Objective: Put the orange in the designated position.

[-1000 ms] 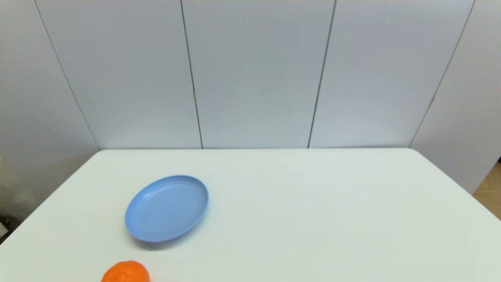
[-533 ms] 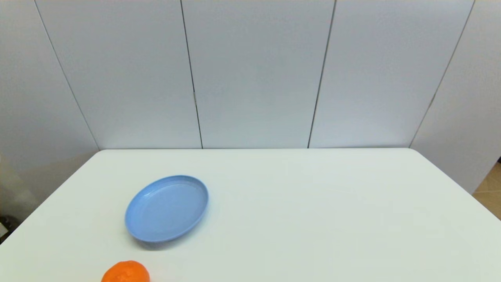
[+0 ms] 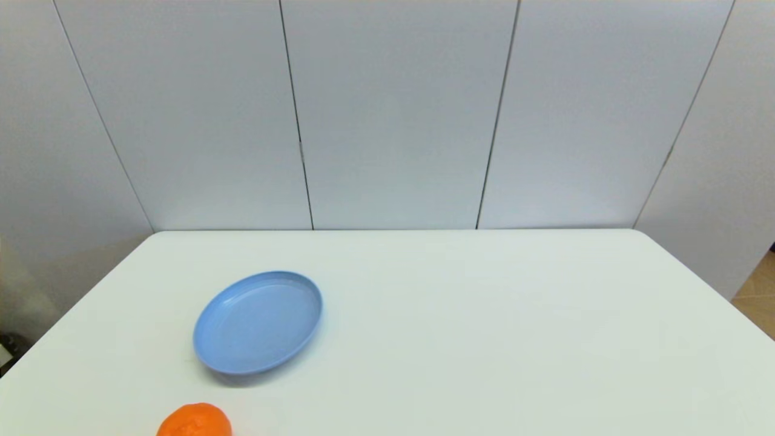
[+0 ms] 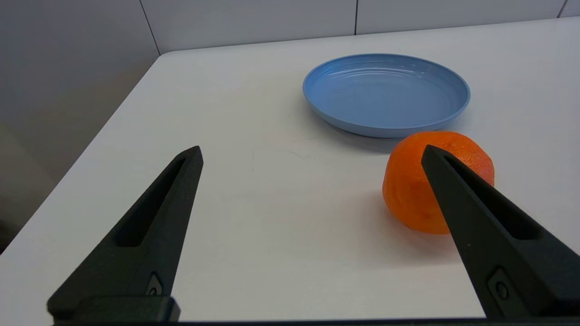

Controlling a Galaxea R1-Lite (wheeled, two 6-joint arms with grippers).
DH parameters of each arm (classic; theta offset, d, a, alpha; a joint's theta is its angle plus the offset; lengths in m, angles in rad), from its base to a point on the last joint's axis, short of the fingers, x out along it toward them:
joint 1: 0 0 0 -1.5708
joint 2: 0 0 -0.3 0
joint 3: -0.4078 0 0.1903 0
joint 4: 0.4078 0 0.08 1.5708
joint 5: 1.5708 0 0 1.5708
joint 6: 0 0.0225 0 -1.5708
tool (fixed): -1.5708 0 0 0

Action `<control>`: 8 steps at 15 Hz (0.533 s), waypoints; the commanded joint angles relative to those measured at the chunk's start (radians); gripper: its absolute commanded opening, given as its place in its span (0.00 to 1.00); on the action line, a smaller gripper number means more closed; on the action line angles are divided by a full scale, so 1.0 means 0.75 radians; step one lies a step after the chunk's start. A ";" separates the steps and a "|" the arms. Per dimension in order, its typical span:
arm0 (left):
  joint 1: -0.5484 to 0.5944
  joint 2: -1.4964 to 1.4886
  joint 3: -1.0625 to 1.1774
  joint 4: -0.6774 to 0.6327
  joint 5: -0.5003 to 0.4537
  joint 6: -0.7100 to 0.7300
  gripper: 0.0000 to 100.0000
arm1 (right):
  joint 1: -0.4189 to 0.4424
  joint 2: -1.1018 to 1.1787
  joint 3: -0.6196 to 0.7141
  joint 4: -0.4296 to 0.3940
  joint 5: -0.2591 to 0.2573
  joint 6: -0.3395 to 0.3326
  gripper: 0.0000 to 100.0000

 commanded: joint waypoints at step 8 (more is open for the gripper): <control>0.000 -0.001 0.006 -0.003 0.005 -0.023 1.00 | 0.000 0.002 0.000 -0.002 0.000 0.000 1.00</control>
